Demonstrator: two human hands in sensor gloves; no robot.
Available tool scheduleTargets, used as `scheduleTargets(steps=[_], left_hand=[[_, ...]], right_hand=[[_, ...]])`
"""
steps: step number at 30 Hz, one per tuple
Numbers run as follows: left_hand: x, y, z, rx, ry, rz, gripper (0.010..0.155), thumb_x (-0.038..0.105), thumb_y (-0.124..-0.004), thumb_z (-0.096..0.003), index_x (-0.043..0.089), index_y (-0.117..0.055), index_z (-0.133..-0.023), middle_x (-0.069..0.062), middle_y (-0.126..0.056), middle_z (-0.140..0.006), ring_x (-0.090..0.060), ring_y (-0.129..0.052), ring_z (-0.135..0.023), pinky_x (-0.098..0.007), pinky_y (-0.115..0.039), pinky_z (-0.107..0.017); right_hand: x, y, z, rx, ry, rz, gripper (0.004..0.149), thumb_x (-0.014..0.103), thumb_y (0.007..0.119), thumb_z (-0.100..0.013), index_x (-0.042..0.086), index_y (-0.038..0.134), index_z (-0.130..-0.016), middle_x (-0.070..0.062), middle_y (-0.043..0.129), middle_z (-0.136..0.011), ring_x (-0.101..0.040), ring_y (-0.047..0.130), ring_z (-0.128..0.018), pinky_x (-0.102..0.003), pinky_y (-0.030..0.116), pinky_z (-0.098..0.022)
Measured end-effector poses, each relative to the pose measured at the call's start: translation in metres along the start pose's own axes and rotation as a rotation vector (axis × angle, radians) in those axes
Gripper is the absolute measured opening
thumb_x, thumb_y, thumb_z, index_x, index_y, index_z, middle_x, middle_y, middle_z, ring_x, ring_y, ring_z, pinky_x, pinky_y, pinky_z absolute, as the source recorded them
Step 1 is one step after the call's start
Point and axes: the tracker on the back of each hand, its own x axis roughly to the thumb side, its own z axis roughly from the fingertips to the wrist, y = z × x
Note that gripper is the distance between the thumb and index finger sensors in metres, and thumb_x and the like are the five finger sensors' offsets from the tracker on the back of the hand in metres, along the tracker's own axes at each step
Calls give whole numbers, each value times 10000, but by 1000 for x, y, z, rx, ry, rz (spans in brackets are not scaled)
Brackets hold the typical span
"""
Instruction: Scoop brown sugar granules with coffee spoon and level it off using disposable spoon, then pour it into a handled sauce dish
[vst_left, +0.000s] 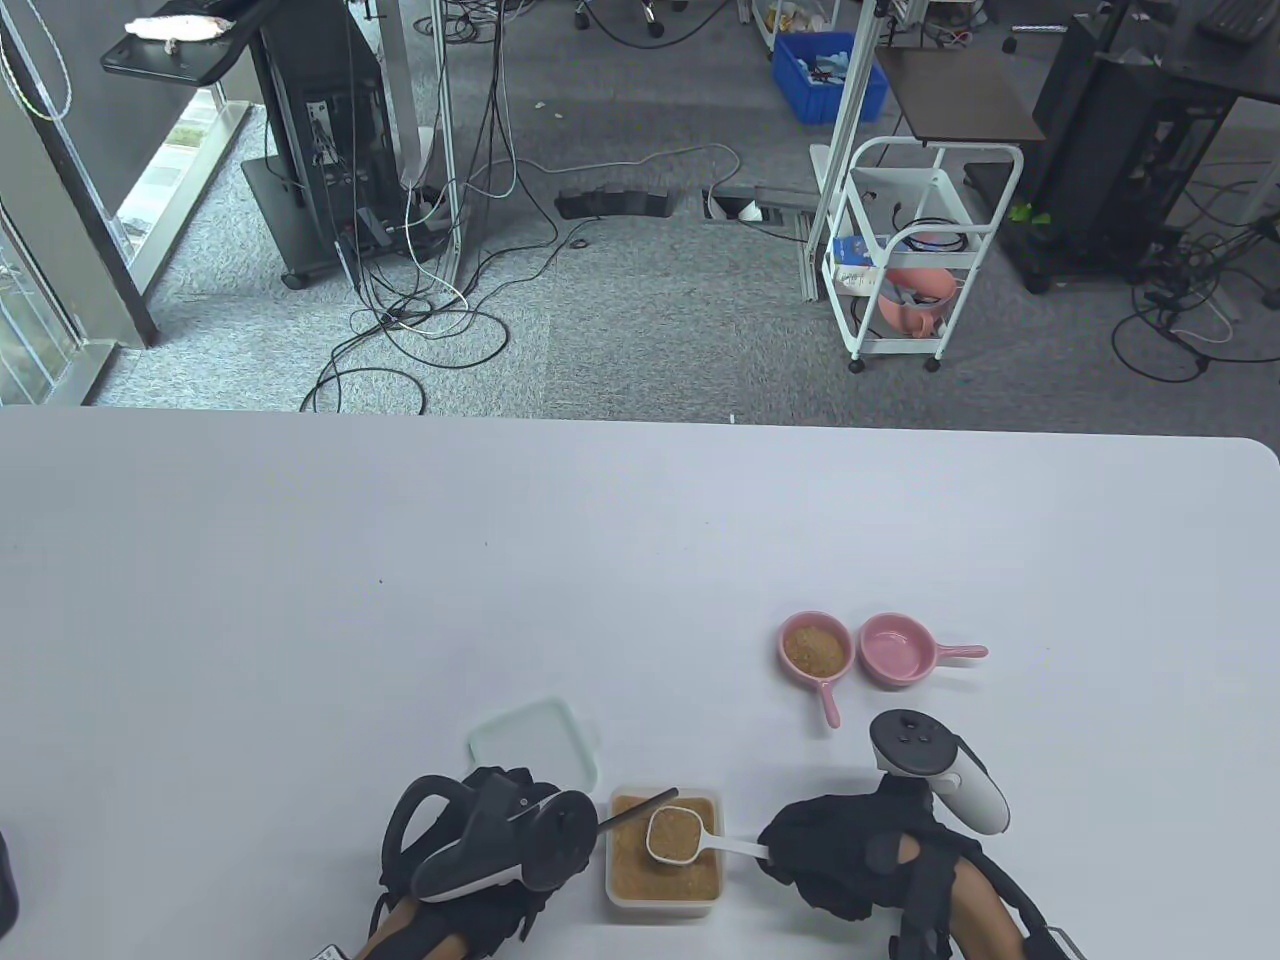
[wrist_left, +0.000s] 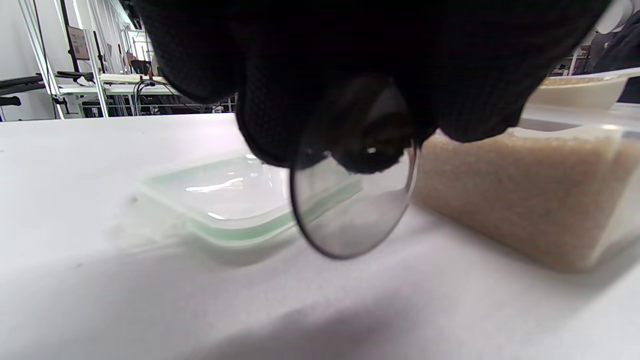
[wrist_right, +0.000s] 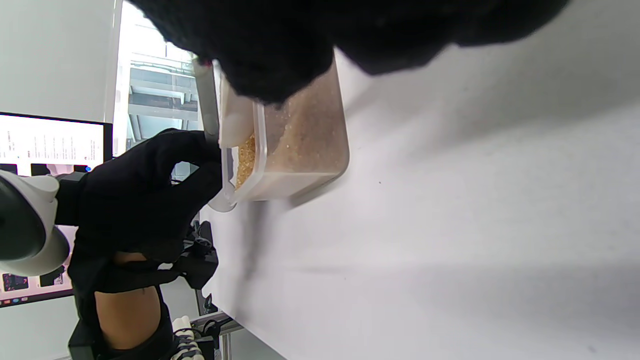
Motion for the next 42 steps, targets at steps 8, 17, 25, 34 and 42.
scheduleTargets(steps=[8,17,25,34,42], left_hand=[[-1,5,3,33,1,4,423,571,-841,-417,432,-891,-813,164,-1004,-737,-118,-1042,-701,-440,-768,-713],[-2,-2,-1,-13,6,-10,422,572,-841,-416,434,-890,-812,164,-1003,-739,-117,-1042,-704,-440,-768,-714],[-8,7,3,72,18,23,421,575,-847,-412,438,-894,-808,168,-1002,-735,-117,-1038,-702,-439,-764,-717],[-53,36,21,265,166,137,415,572,-862,-407,436,-898,-797,166,-997,-729,-119,-1028,-704,-444,-753,-725],[-117,36,26,284,408,203,409,577,-874,-404,451,-910,-791,171,-997,-723,-119,-1024,-706,-449,-747,-730]], right_hand=[[0,0,0,-1,-4,-2,434,382,732,-524,101,843,-835,42,963,-385,-207,922,-134,-492,784,-345],[0,0,0,-2,1,4,435,383,733,-524,99,842,-836,42,963,-384,-206,922,-134,-493,784,-345],[0,0,0,-6,-4,2,435,384,734,-524,102,843,-836,42,963,-385,-207,922,-135,-492,784,-346],[0,0,0,-12,-6,3,433,384,734,-524,103,842,-837,41,963,-385,-207,922,-135,-493,784,-346],[0,-1,0,-24,-17,2,435,385,736,-523,103,842,-837,42,963,-385,-206,923,-135,-492,784,-348]])
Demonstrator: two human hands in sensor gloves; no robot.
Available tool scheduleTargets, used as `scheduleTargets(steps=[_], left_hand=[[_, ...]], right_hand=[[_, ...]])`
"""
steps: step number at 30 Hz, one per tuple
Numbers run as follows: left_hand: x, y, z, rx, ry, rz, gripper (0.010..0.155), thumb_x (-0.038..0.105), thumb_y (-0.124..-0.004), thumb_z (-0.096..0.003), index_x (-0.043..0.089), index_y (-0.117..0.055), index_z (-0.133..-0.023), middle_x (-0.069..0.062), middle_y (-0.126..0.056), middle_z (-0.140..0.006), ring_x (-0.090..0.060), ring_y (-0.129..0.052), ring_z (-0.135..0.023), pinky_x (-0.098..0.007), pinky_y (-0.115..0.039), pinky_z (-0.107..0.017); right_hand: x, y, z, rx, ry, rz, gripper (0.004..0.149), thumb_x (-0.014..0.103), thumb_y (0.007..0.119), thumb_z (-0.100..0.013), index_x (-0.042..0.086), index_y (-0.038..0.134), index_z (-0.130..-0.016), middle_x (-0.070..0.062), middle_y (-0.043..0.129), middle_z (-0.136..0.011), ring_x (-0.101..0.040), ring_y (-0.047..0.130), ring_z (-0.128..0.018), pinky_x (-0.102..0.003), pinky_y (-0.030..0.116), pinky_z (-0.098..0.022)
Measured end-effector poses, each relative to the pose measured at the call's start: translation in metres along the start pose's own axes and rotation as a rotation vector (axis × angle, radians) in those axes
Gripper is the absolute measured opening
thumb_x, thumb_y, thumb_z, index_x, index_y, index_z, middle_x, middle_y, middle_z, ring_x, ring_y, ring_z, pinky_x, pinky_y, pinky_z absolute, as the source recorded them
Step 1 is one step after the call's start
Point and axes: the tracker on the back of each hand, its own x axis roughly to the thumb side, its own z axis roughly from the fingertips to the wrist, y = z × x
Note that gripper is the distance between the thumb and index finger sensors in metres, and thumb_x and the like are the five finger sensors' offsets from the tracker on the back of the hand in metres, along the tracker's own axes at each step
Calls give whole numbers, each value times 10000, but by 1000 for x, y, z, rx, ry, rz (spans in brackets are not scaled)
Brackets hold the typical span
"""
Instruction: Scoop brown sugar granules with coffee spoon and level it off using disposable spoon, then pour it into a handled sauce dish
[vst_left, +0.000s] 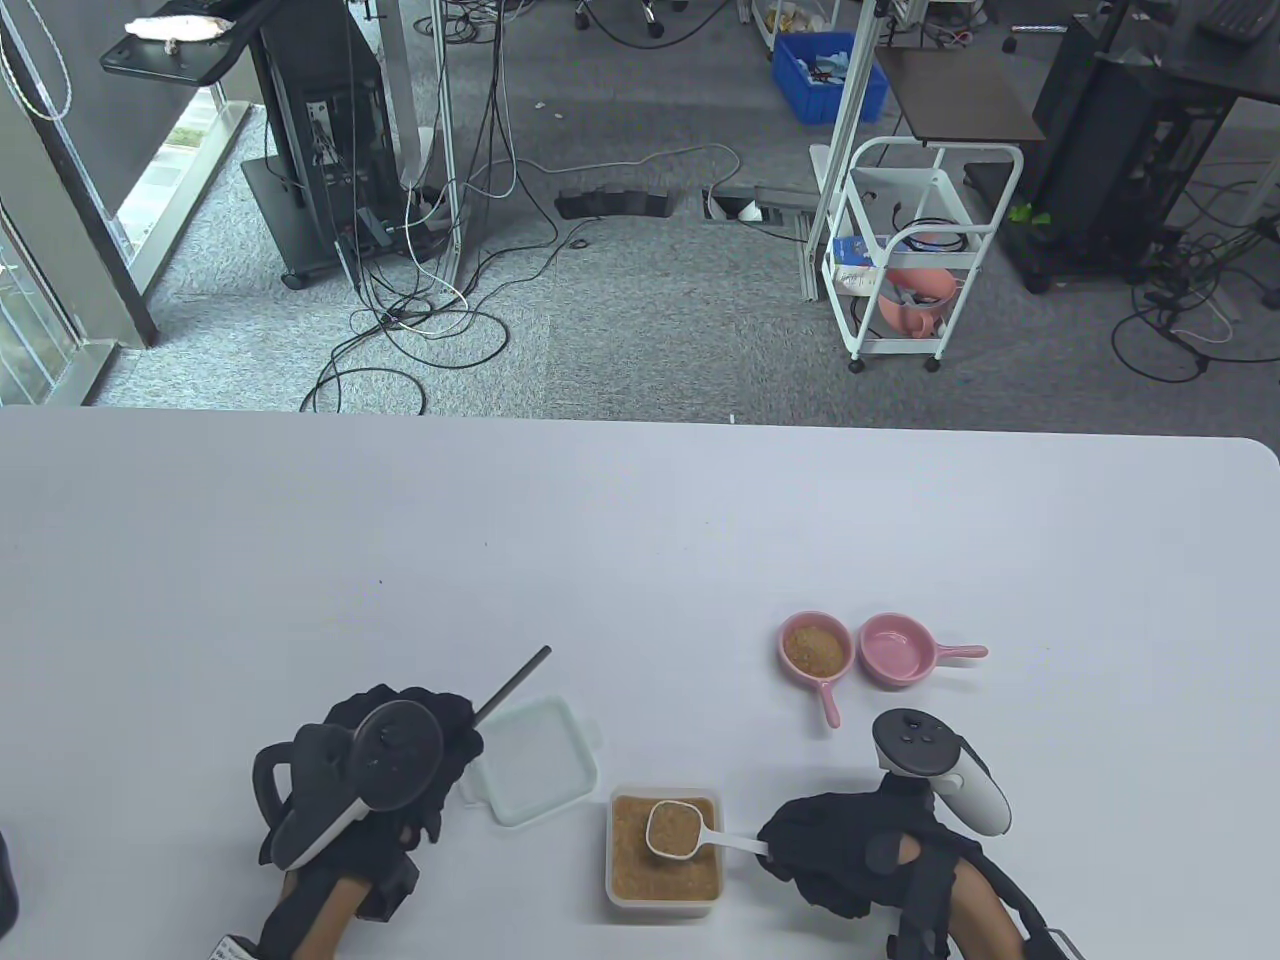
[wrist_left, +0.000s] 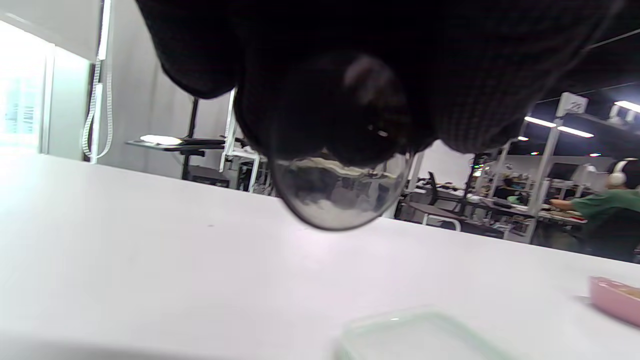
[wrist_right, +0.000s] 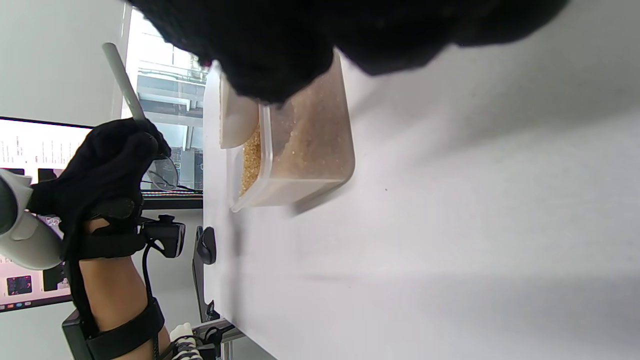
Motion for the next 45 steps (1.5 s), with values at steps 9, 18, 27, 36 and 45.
scheduleTargets(steps=[9,18,27,36,45], left_hand=[[-42,-24,-22,-130,191,-49,409,575,-876,-407,464,-916,-798,172,-989,-743,-146,-1013,-730,-460,-734,-739],[-55,-60,-34,-307,290,-171,406,575,-866,-421,470,-914,-811,174,-971,-775,-149,-992,-771,-472,-715,-753],[-58,-68,-36,-334,331,-203,414,578,-856,-430,460,-908,-823,175,-960,-790,-149,-984,-784,-475,-709,-758],[-60,-66,-35,-328,353,-223,462,607,-840,-429,466,-869,-869,169,-933,-846,-180,-955,-840,-492,-680,-774],[-55,-50,-31,-245,333,-202,628,652,-824,-414,472,-740,-1010,134,-823,-1017,-232,-865,-984,-568,-557,-816]], right_hand=[[0,0,0,-4,-3,3,435,385,736,-524,102,842,-837,41,963,-385,-207,923,-136,-493,784,-347],[0,0,0,-3,2,6,435,385,736,-524,103,841,-838,41,963,-386,-207,923,-135,-493,784,-347],[0,1,0,1,6,7,435,385,736,-524,102,841,-838,41,963,-385,-206,923,-135,-493,784,-347],[0,2,-1,3,8,5,435,384,737,-524,102,841,-838,41,963,-386,-206,923,-136,-493,784,-347],[1,1,0,1,-6,-10,434,384,736,-524,102,841,-837,43,963,-385,-203,923,-132,-491,785,-344]])
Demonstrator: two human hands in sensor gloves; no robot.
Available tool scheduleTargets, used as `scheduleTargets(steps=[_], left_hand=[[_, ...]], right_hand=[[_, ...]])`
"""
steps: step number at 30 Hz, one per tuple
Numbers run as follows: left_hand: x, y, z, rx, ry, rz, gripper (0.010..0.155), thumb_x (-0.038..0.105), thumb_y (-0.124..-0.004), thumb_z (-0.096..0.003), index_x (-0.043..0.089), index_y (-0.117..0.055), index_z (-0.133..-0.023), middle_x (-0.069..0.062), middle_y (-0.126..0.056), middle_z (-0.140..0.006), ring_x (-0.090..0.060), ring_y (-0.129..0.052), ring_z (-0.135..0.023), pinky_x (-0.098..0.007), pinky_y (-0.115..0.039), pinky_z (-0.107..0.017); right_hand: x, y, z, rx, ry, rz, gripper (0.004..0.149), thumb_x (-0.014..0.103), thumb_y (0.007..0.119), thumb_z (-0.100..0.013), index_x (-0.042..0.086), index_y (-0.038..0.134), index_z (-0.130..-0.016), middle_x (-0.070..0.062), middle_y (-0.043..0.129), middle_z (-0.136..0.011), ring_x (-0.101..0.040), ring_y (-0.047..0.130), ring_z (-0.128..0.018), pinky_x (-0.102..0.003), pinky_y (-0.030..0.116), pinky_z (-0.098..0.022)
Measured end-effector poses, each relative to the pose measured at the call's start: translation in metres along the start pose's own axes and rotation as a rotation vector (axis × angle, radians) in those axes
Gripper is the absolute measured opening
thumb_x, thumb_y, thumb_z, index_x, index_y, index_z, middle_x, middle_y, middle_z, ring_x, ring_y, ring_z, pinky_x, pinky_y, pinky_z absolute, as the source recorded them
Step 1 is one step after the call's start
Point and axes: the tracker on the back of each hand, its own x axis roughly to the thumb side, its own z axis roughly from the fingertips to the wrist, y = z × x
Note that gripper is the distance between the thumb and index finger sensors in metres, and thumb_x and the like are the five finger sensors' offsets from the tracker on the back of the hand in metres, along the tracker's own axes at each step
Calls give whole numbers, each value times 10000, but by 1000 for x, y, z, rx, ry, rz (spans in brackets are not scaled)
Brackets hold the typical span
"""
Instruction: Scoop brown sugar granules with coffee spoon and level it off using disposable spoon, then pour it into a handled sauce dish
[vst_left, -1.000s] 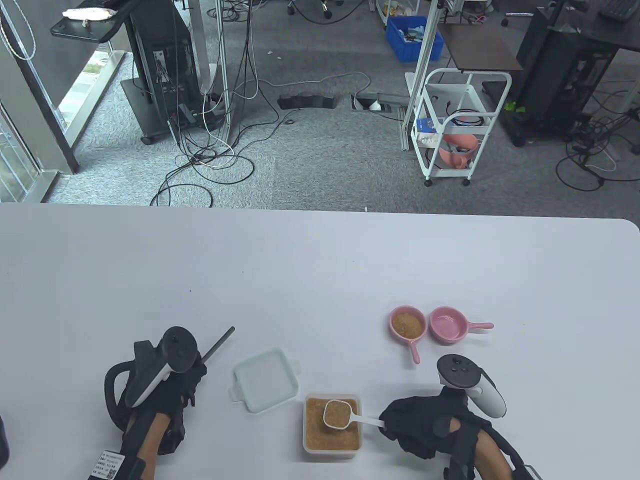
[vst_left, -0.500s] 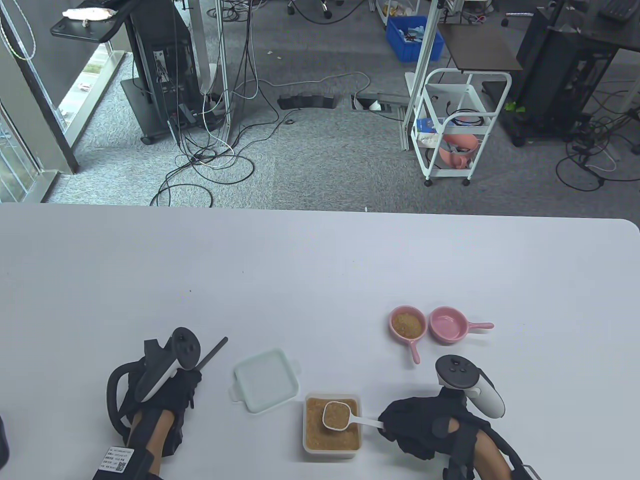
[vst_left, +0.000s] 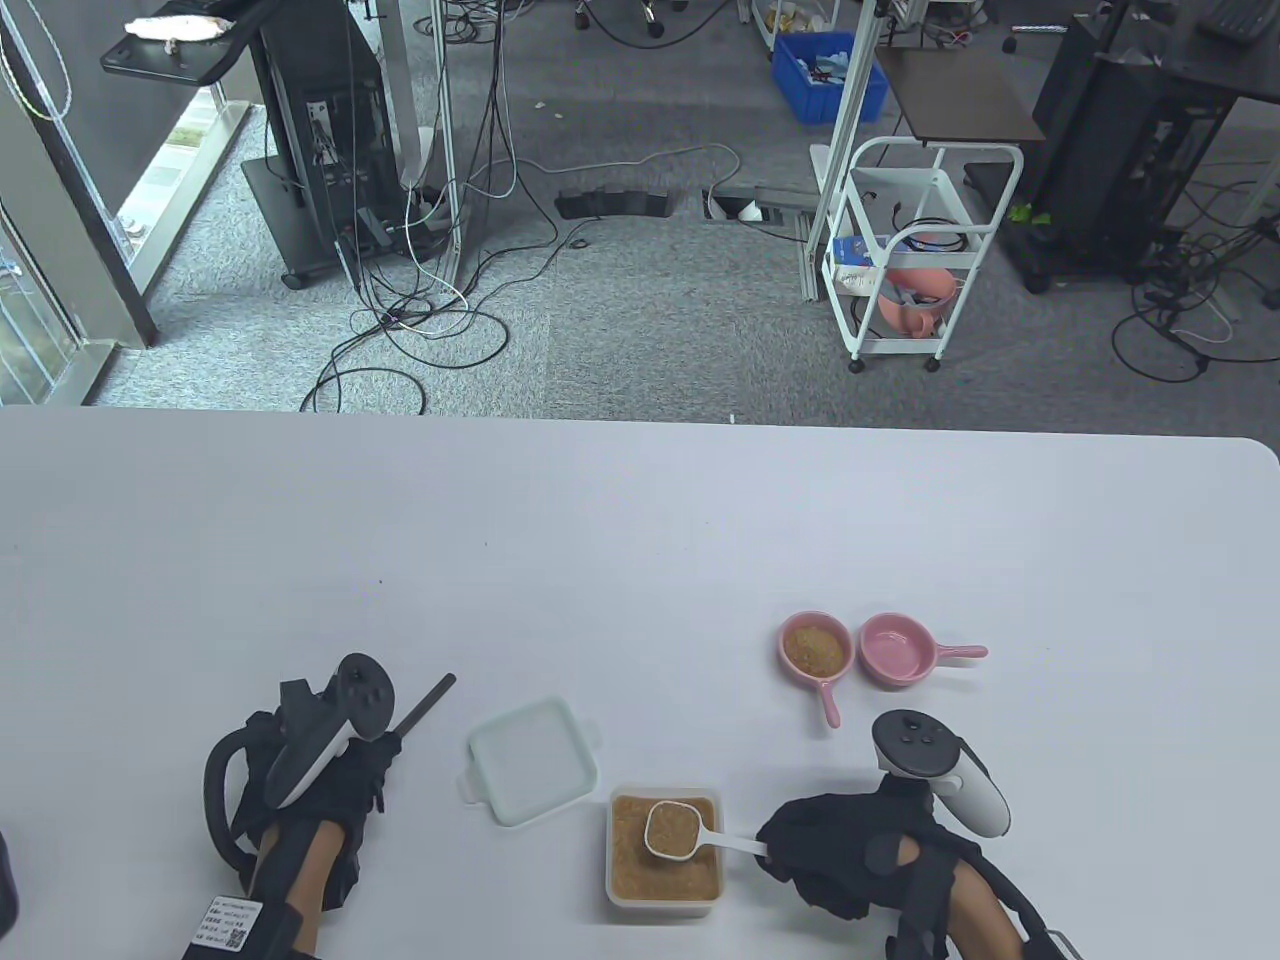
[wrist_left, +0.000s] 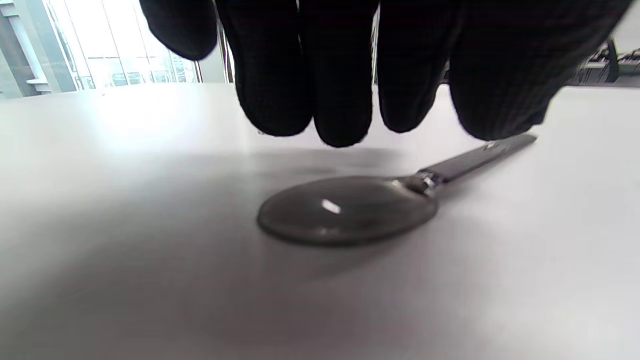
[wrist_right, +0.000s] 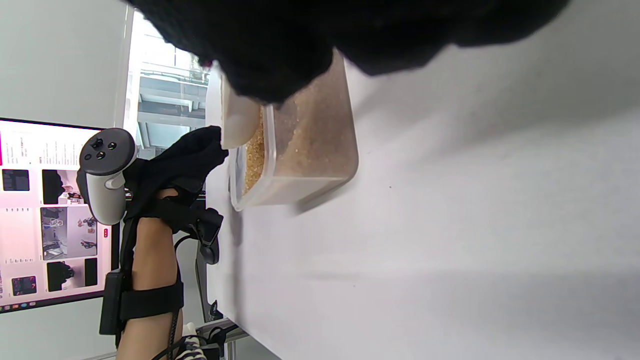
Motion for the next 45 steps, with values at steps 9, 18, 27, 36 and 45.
scheduleTargets(steps=[9,18,27,36,45], left_hand=[[43,19,40,47,-412,179,1039,831,-706,-331,356,-307,-1164,44,-367,-1251,-325,-465,-1211,-558,-366,-843],[104,8,89,-99,-823,244,1083,862,-663,-324,314,-250,-1162,12,-294,-1248,-338,-374,-1208,-520,-340,-842],[125,1,108,-128,-916,174,1103,871,-675,-314,306,-253,-1162,5,-307,-1248,-345,-404,-1205,-523,-368,-842],[125,-3,106,-160,-902,157,1093,868,-672,-323,302,-259,-1162,0,-316,-1246,-347,-432,-1201,-524,-388,-841],[125,-3,106,-172,-895,144,1083,863,-668,-330,299,-266,-1162,-1,-329,-1244,-346,-460,-1196,-526,-405,-838]], right_hand=[[7,-11,12,-79,-74,-52,435,386,735,-523,99,840,-832,53,961,-376,-184,921,-111,-481,795,-321],[12,-35,36,-226,-161,-129,435,389,735,-522,97,839,-829,59,961,-369,-175,919,-97,-474,800,-307],[-6,-75,70,-534,-173,-276,434,389,736,-523,98,837,-829,62,959,-365,-170,916,-92,-470,802,-303],[-40,-99,86,-861,-90,-406,434,394,738,-524,104,825,-835,66,952,-367,-172,907,-96,-468,797,-309],[-56,-102,86,-1027,71,-326,437,392,751,-519,100,819,-838,66,953,-367,-172,907,-98,-468,796,-314]])
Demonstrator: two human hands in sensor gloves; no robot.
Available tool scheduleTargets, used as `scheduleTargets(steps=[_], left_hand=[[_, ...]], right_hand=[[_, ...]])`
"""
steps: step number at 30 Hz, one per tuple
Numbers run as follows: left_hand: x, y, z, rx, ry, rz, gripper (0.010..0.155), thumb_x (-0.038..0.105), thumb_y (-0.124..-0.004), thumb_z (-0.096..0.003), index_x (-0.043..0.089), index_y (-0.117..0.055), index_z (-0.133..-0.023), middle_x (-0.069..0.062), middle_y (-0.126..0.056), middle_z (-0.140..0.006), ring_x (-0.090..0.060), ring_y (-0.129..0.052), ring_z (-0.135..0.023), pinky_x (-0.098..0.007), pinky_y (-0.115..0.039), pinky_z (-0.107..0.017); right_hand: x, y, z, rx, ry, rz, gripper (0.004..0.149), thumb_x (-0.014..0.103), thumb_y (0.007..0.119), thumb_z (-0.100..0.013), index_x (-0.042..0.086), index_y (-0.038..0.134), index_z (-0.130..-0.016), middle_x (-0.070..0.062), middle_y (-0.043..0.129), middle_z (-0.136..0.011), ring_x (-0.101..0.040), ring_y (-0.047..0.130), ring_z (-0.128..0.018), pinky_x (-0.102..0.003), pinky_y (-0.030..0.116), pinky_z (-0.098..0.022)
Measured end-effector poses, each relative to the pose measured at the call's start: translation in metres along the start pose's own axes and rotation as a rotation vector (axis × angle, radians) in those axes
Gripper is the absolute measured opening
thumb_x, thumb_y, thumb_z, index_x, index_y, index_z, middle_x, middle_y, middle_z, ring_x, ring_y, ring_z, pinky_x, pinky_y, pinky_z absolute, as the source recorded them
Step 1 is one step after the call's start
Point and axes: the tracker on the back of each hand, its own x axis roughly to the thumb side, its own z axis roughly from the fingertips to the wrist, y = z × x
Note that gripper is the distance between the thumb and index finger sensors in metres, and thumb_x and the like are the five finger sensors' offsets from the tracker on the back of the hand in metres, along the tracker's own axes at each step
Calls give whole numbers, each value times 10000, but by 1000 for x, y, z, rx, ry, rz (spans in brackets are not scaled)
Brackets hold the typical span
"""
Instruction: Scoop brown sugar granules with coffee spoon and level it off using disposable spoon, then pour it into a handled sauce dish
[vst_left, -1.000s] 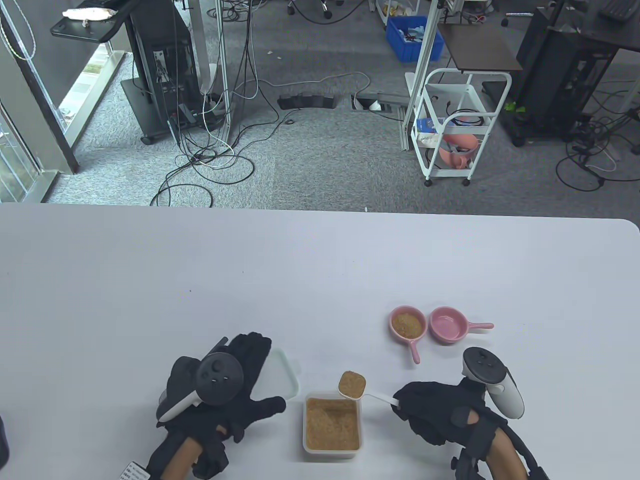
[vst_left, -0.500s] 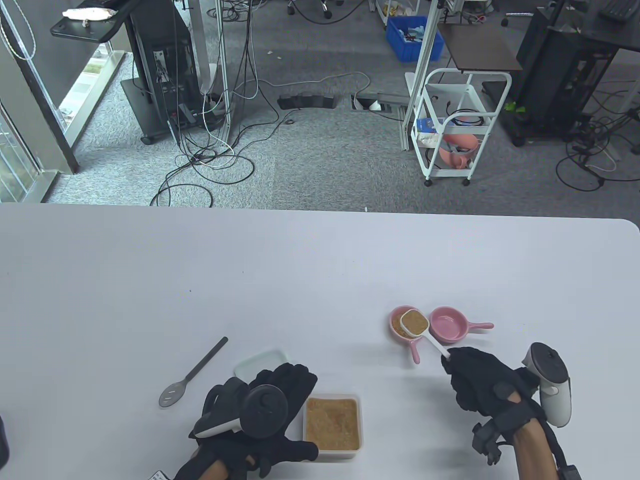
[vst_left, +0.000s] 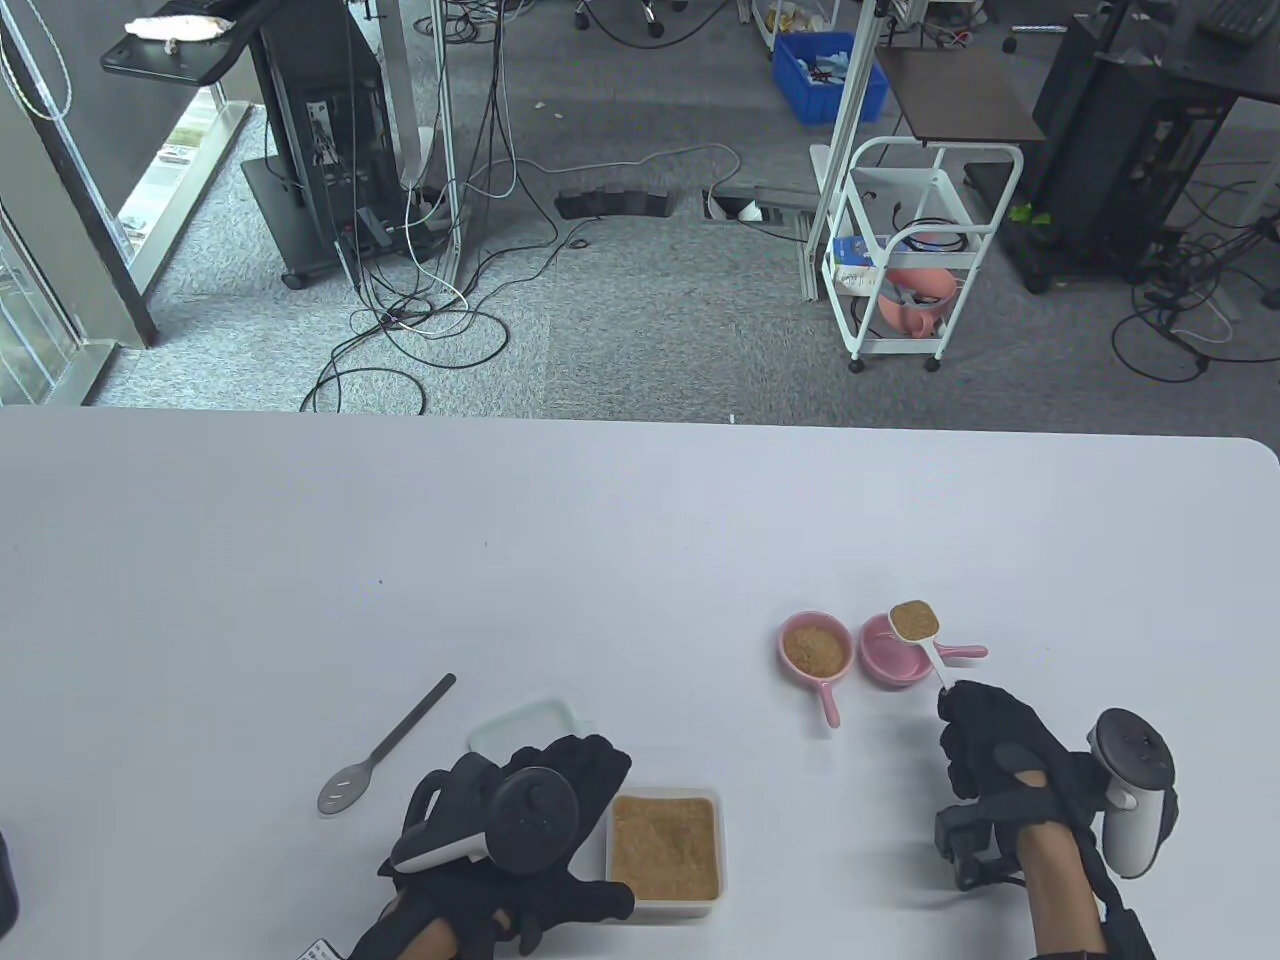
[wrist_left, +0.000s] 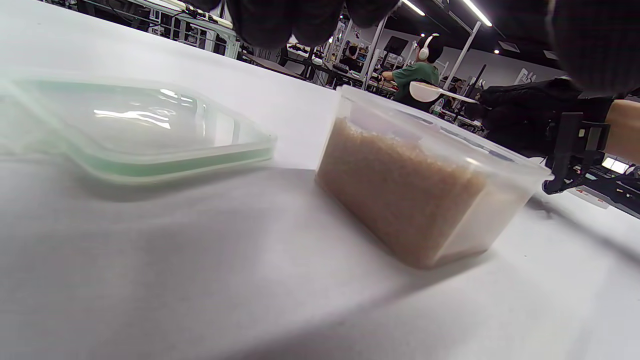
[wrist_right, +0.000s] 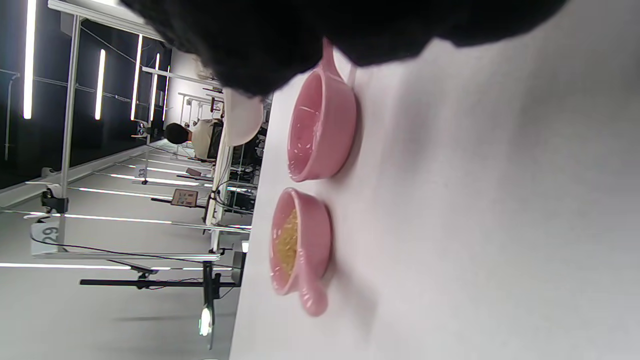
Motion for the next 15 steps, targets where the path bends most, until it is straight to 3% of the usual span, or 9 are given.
scheduleTargets(steps=[15], left_hand=[[1,-1,-1,-19,6,-12,1070,860,-663,-336,302,-274,-1162,1,-346,-1244,-345,-476,-1193,-526,-413,-837]], right_hand=[[8,10,2,-157,-29,332,438,380,782,-508,90,825,-833,54,956,-369,-184,910,-107,-474,792,-324]])
